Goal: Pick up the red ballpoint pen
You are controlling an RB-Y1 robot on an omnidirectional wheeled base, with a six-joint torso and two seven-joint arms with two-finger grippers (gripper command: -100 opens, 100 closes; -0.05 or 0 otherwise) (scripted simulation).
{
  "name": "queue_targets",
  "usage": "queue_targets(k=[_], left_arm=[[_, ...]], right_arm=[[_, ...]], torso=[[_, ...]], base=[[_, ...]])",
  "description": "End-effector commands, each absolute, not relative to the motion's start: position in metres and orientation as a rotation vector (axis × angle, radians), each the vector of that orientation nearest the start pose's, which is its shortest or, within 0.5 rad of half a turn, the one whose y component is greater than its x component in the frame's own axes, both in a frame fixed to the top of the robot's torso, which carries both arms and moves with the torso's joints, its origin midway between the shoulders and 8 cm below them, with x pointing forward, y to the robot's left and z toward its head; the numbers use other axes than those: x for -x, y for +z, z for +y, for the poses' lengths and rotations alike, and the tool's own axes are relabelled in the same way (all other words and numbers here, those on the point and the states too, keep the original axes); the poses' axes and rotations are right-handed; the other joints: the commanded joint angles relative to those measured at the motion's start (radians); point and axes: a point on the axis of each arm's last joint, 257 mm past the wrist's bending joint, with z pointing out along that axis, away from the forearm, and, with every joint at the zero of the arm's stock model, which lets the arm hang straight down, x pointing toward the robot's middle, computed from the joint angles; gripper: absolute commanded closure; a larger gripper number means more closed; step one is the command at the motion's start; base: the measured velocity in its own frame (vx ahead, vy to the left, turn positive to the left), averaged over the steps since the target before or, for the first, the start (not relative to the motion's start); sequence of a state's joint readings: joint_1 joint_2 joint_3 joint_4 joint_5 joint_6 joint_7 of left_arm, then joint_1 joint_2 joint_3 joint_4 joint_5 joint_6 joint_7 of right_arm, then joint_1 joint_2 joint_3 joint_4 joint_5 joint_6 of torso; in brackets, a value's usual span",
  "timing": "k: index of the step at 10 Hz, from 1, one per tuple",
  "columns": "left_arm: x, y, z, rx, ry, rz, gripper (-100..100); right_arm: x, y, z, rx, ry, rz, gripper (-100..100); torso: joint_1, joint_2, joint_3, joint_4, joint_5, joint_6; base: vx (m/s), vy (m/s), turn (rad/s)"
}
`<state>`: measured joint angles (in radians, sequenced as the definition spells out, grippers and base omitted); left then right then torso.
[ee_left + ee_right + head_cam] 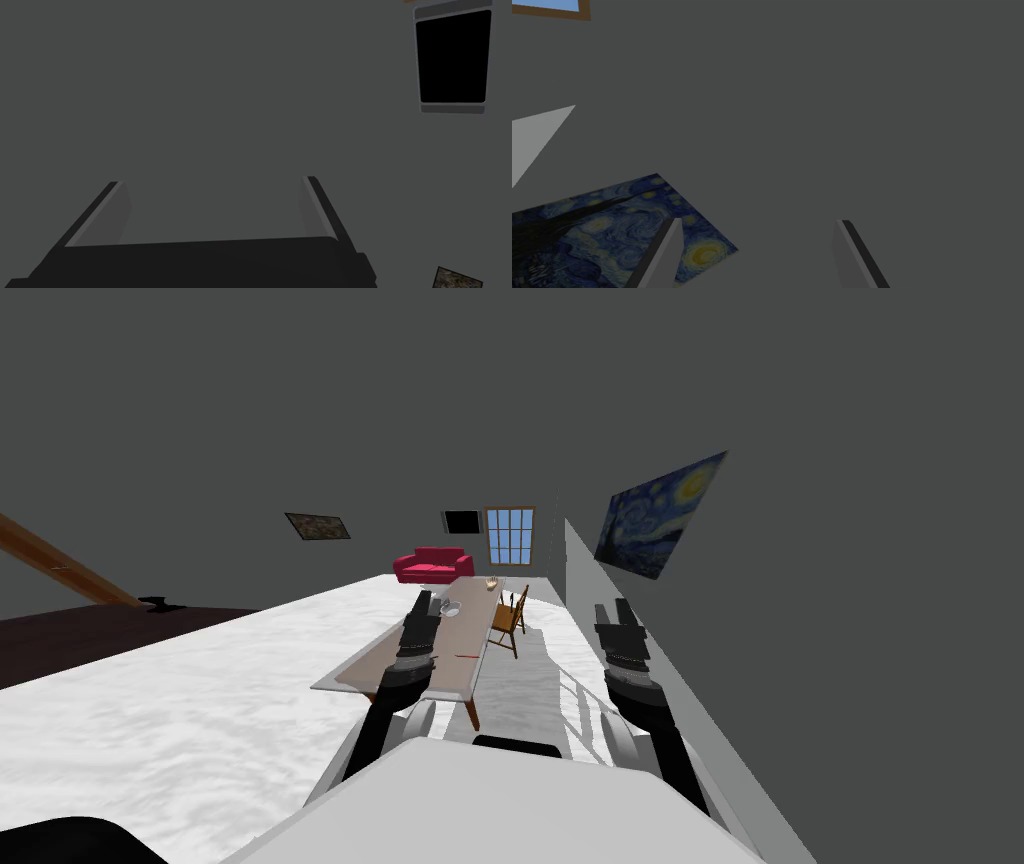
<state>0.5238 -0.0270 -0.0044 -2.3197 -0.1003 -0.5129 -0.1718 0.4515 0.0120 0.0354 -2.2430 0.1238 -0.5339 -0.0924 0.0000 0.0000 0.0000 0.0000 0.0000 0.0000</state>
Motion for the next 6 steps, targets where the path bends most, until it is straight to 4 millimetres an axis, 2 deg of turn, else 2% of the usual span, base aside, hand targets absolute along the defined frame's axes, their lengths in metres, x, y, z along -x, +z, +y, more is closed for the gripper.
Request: queue_targets(k=[1, 3, 6], left_arm=[[-0.339, 0.030, 0.267, 0.517, -1.087, 0.699, -100], [-0.349, 0.016, 0.266, 0.523, -1.100, 0.757, -100], [-0.372, -0.019, 0.270, 0.582, -1.117, 0.864, -100]], right_arm=[[-0.353, 0.029, -0.247, -0.593, 1.374, 0.629, 0], [-0.353, 0.029, -0.247, -0.593, 1.375, 0.629, 0], [-0.353, 0.029, -0.247, -0.593, 1.375, 0.629, 0]], torso=[[0.000, 0.000, 0.000, 0.000, 0.000, 0.000], [-0.002, 0.000, 0.000, 0.000, 0.000, 0.000], [-0.004, -0.001, 0.000, 0.000, -0.001, 0.000]], base=[[0.002, -0.017, -0.030], [0.004, -0.038, -0.043], [0.008, -0.068, -0.071]])
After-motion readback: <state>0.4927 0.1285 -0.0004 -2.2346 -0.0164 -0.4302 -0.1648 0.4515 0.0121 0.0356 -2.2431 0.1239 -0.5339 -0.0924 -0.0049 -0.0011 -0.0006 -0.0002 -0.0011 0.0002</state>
